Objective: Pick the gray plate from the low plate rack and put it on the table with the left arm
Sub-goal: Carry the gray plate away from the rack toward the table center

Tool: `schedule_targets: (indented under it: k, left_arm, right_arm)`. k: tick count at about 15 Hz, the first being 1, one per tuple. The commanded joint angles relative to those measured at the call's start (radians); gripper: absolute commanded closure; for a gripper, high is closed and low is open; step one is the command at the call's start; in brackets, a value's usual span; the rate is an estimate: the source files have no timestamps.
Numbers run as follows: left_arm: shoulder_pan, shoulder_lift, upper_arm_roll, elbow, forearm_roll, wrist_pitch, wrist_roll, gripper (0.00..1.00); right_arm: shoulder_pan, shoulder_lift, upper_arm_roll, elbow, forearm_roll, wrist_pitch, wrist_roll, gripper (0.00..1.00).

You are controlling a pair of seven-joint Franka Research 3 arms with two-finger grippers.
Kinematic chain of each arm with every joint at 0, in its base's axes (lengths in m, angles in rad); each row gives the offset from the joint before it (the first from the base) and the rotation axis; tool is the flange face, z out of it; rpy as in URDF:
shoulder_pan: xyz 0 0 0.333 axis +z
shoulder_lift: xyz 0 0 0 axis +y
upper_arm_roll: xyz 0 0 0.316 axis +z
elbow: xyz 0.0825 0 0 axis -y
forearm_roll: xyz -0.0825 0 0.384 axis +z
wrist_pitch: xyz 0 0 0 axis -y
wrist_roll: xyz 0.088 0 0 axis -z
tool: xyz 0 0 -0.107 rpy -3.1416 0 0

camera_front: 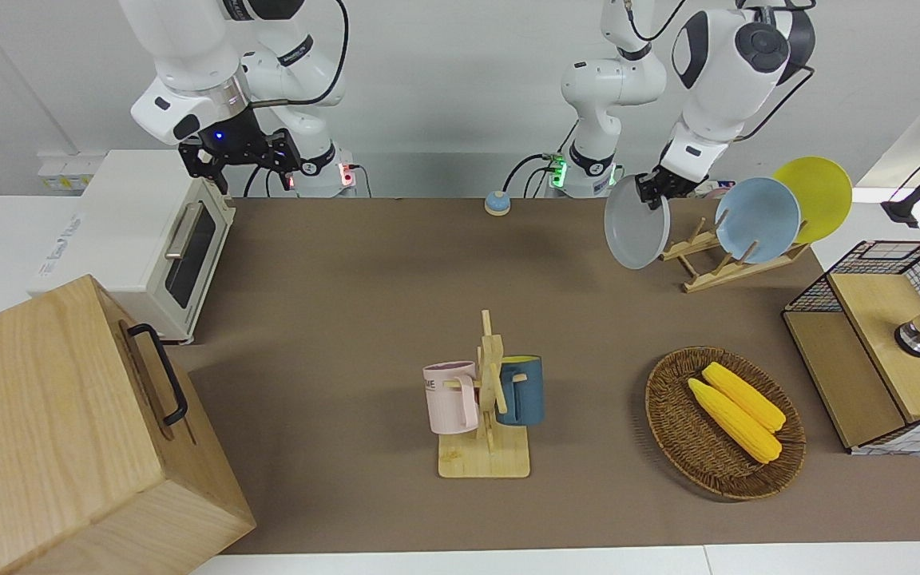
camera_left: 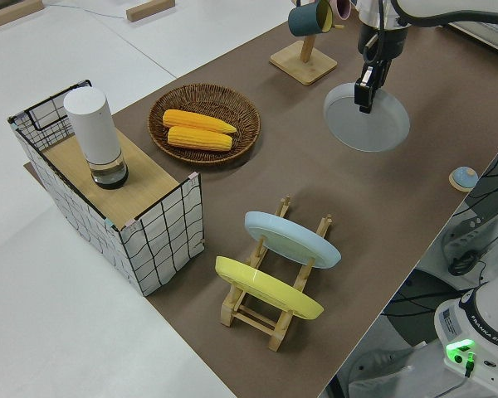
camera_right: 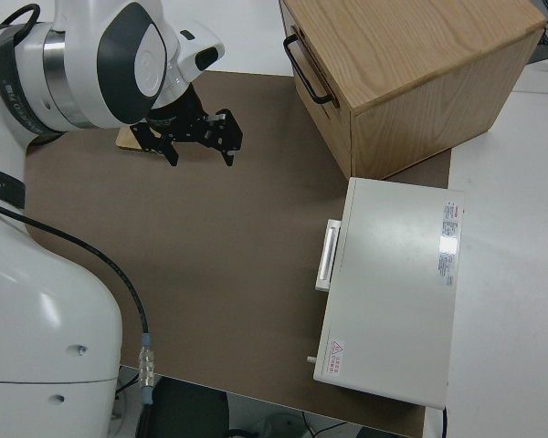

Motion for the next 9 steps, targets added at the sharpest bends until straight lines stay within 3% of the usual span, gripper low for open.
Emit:
schedule_targets:
  k: [1,9]
  left_arm:
    - [-0.039,-0.008,0.020,-0.080,-0.013,0.103,-0.033,0.88]
    - [-0.088,0.057,0.020,-0.123,-0.012,0.210,-0.117,0.88]
  right_arm:
    - [-0.023,-0.002,0.021,0.007,-0.005,-0.011,0.012,0.017]
    - [-0.023,-0.002,0.020,0.007,-0.005,-0.011,0.012,0.017]
